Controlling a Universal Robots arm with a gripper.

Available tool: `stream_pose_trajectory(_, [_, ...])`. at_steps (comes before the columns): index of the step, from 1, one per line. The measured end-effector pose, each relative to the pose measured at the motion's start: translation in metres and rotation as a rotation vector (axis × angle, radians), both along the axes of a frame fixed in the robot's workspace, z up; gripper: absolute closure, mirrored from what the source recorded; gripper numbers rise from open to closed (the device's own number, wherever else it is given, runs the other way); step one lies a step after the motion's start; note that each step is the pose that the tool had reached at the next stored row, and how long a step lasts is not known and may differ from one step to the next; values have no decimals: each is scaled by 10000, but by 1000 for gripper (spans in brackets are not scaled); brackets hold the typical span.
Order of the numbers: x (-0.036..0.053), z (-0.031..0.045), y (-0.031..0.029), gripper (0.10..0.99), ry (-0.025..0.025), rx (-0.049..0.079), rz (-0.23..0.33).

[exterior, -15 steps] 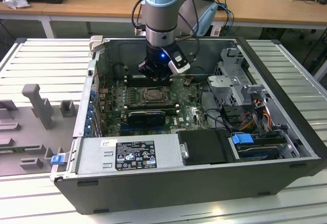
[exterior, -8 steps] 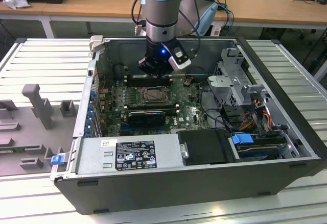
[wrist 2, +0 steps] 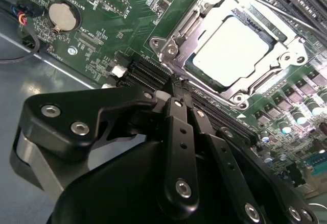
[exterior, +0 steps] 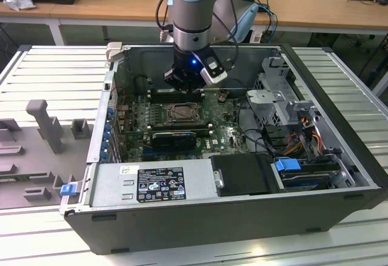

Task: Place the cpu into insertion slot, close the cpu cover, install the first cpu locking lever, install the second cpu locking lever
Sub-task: 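Install the first cpu locking lever, then install the second cpu locking lever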

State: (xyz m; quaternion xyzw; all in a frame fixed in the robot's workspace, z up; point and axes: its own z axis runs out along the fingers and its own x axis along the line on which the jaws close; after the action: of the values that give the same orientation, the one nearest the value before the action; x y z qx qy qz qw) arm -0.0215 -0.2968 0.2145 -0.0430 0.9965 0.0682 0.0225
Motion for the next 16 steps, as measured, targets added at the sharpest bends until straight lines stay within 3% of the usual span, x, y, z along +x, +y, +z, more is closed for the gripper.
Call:
stream_pose_trajectory(11, [0, 0, -85, 980, -1, 2, -2])
stream_pose_trajectory(16, [0, 37, -98, 980, 0, 0, 0])
